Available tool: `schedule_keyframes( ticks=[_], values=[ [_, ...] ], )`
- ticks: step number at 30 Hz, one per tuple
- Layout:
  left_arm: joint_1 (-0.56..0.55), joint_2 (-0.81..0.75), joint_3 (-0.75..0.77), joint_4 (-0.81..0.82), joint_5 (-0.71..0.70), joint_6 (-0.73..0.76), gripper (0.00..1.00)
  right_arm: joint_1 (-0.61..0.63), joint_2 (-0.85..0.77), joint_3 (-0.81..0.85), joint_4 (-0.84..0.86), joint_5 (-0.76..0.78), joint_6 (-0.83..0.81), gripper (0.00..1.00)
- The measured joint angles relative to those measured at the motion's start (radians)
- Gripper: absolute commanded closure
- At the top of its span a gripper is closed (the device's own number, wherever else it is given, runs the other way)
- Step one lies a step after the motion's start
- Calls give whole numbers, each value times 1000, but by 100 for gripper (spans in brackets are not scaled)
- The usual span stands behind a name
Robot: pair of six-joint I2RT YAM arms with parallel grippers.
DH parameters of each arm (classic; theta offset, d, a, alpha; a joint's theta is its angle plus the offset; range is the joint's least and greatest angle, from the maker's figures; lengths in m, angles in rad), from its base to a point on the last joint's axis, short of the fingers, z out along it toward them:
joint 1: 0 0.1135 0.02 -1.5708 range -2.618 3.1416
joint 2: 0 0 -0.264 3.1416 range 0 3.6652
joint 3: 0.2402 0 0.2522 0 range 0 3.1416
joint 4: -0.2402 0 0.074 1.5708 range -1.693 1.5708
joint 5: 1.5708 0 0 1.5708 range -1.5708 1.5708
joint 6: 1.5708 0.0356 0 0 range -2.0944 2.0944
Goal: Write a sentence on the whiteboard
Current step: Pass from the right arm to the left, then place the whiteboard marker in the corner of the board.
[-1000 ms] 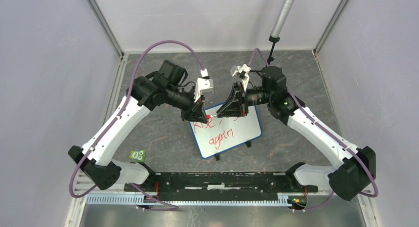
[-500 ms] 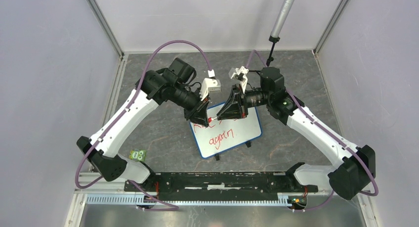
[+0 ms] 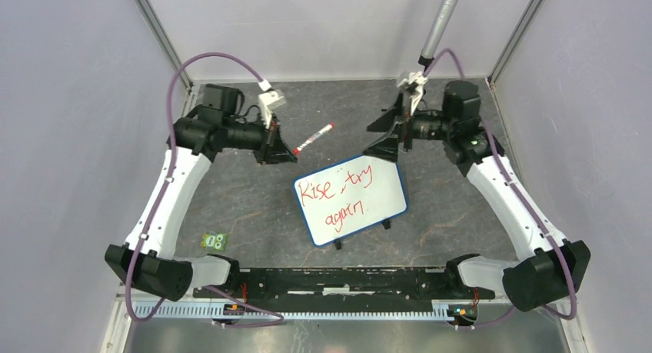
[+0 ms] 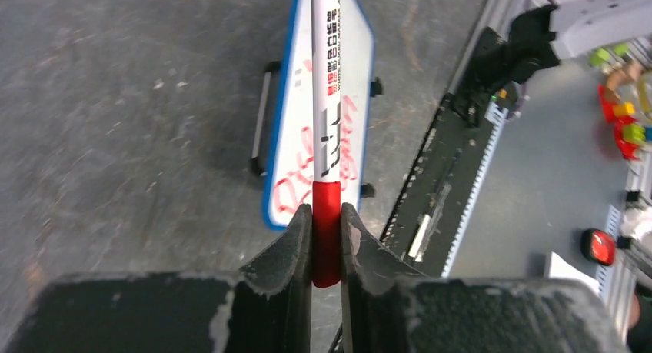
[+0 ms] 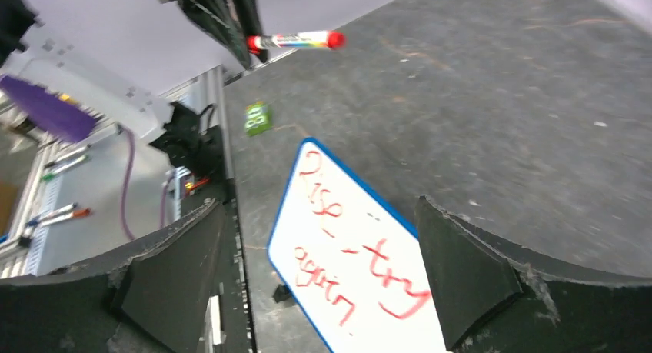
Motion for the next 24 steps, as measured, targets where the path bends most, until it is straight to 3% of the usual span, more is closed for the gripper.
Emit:
schedule_keyframes(
  ticks=[7, 13, 18, 24],
  values=[
    [306, 9, -86, -62, -25, 120, 89, -208, -18, 34, -187, 2, -153, 2],
    [604, 195, -183, -55, -124, 235, 88, -316, -19, 28, -428, 35, -385, 2],
    [724, 319, -269, 27, -241, 269, 84, -368, -41, -40, -550, 80, -526, 2],
    [734, 345, -393, 175, -386, 270, 78, -388, -59, -93, -603, 142, -602, 2]
  ],
)
